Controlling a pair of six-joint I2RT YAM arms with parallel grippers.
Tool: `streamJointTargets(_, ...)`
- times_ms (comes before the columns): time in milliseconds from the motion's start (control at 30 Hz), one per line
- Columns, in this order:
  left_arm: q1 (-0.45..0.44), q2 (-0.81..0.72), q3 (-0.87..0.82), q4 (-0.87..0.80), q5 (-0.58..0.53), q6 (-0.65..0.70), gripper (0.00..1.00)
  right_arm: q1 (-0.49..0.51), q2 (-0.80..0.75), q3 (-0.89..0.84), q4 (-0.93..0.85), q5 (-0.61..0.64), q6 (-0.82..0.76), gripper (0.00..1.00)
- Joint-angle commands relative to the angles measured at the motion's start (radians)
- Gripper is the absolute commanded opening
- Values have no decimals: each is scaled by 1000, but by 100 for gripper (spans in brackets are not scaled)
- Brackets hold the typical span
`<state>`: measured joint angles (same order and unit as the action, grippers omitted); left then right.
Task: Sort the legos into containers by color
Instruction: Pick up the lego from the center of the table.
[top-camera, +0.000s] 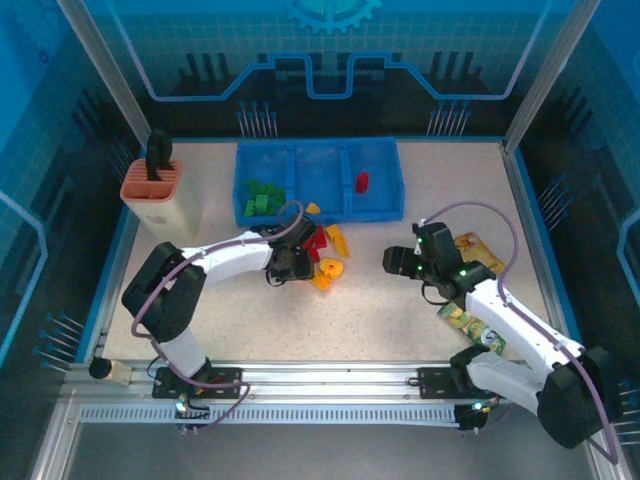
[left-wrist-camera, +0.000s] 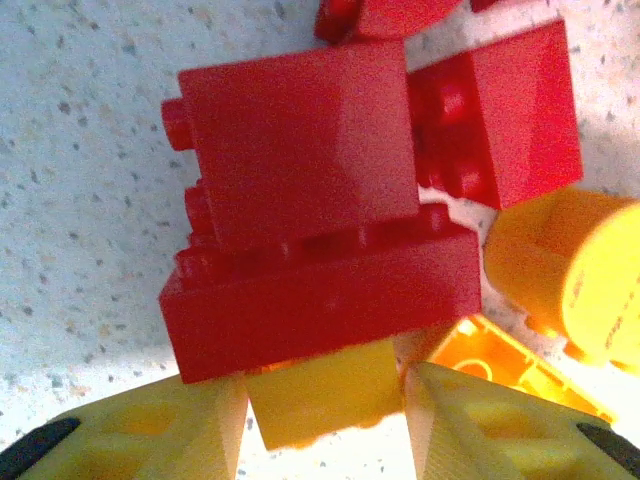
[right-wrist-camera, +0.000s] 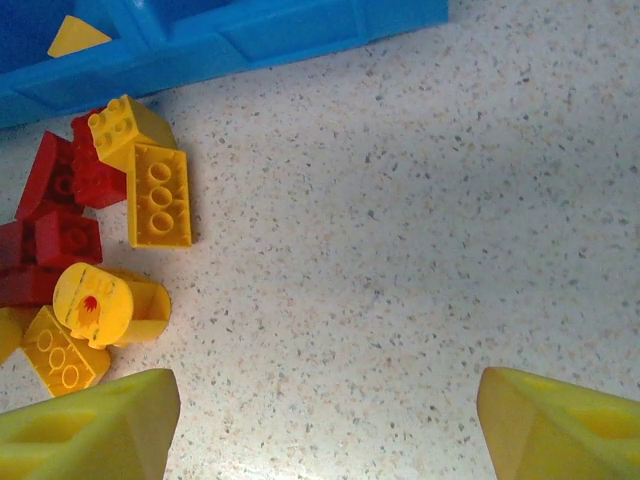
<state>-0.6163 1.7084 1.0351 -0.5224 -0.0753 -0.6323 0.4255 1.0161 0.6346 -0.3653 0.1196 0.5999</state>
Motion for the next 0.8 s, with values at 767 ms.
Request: streamJointTargets(767,44,-223,324,-144,-124,120,28,90,-128,-118,42,29,136,77)
